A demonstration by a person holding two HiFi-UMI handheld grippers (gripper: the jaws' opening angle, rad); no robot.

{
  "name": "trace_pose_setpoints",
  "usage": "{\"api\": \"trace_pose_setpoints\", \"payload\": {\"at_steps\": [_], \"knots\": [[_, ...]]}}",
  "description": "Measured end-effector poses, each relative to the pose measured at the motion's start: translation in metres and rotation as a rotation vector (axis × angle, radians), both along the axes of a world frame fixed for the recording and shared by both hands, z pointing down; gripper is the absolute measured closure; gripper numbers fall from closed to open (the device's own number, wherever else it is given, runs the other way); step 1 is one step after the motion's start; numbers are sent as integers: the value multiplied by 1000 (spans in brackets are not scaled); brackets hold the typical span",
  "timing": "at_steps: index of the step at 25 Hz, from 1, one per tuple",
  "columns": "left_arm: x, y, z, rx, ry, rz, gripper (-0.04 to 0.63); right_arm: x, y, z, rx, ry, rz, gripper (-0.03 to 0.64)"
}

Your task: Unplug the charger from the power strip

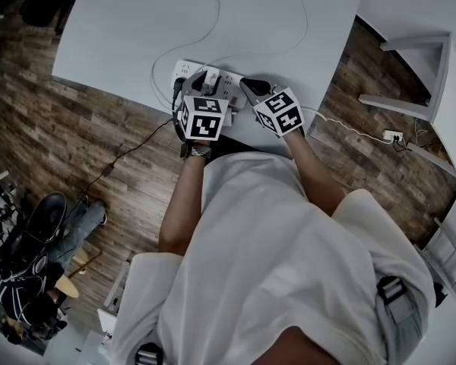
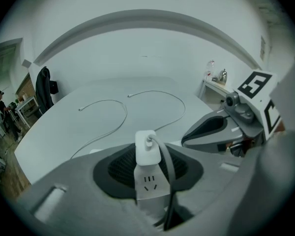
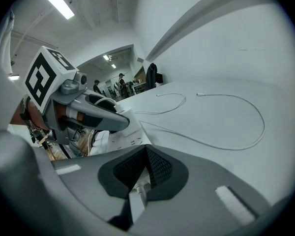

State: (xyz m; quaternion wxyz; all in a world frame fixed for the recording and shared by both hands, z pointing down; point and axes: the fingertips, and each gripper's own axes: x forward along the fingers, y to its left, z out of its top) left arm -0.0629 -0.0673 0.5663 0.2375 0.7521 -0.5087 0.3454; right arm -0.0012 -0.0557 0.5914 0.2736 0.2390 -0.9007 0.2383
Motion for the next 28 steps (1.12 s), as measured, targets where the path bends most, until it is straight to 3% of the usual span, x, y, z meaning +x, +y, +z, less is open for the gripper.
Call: {"api": "trace_pose_setpoints", "payload": {"at_steps": [4, 10, 18, 21, 25, 28], "knots": [[-3, -1, 0, -2, 10, -5, 451, -4, -1, 0, -1, 2, 0, 615], [-12, -3, 0, -29, 145, -82, 453, -7, -3, 0, 0, 4, -3, 615], [-17, -6, -1, -26, 224, -121, 451, -9, -5, 1, 0, 2, -4, 615], [-17, -5, -2, -9, 191, -105, 453, -10, -5, 1, 1, 3, -4, 615], [-13, -4, -3, 23, 66, -48, 453, -10, -4, 0, 2, 5, -4, 615], [-9, -5, -3, 32, 23, -16, 453, -10, -4, 0, 2, 6, -4, 615]]}}
